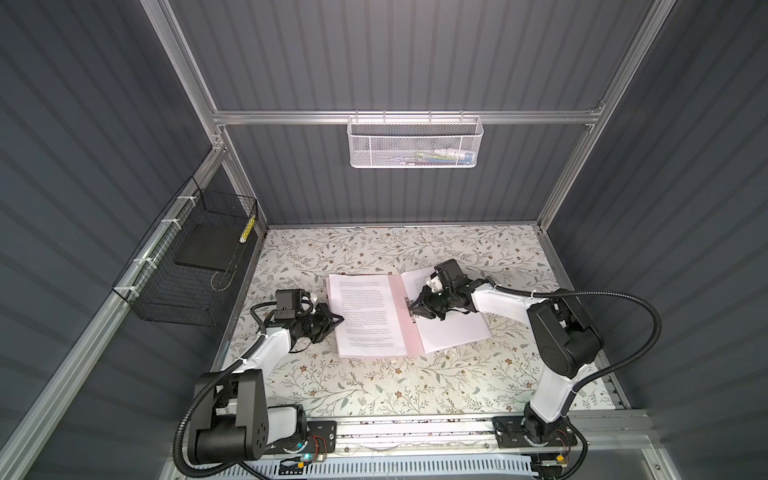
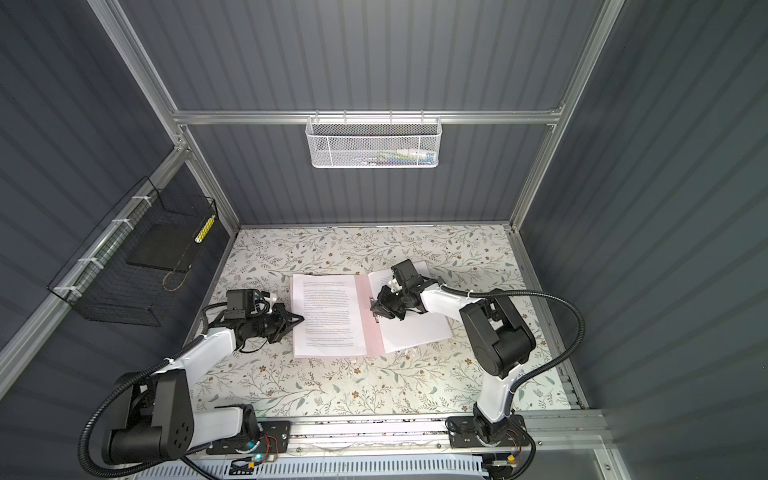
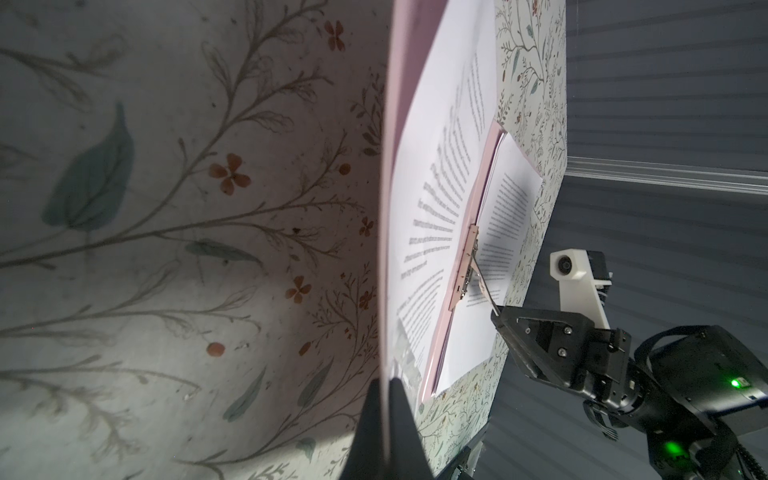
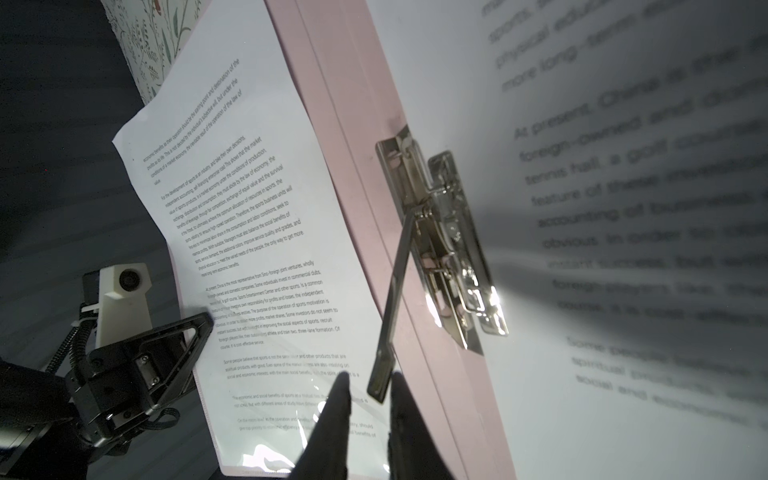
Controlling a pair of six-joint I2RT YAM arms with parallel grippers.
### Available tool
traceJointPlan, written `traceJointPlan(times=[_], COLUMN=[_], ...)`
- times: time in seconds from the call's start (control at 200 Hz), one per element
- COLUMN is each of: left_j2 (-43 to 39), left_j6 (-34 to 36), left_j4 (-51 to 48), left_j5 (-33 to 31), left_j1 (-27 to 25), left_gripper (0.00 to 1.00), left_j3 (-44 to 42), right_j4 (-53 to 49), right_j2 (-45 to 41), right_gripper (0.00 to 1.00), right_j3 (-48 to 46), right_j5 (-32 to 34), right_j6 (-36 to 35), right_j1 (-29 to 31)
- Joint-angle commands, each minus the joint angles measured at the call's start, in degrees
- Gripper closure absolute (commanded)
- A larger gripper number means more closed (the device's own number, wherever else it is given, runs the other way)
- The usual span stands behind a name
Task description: Put the files into the folder
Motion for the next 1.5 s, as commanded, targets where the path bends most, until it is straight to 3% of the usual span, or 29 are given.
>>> traceJointPlan(times=[0.0, 0.36, 0.76, 1.191, 1.496], left_j2=[0.31, -0.04, -0.34, -4.52, -5.56], left_j6=[1.36, 1.38, 0.9, -3.2, -2.13], left_j4=[-0.24, -0.56, -0.55, -3.18, -6.08], left_j5=[0.13, 0.14, -0.1, -7.26, -8.61], left_j1=[-0.47, -0.45, -0.47, -0.48, -0.47], left_gripper=[1.0, 1.0, 1.0, 1.0, 1.0], left_j3=[0.95, 0.72, 0.44, 0.97, 1.55], right_j4=[0.22, 1.53, 4.73, 11.36, 15.12], right_j2=[0.84, 0.64, 0.94, 1.98, 2.9], right_gripper=[0.83, 0.86, 1.0, 1.0, 1.0], right_j3=[0.4, -1.49, -4.02, -7.95, -14.18], right_j5=[-0.7, -0.96, -2.01, -2.81, 1.65], right_j6=[0.56, 1.77, 3.82, 0.76, -1.84], right_j1=[-0.04, -0.08, -0.01, -0.82, -0.36])
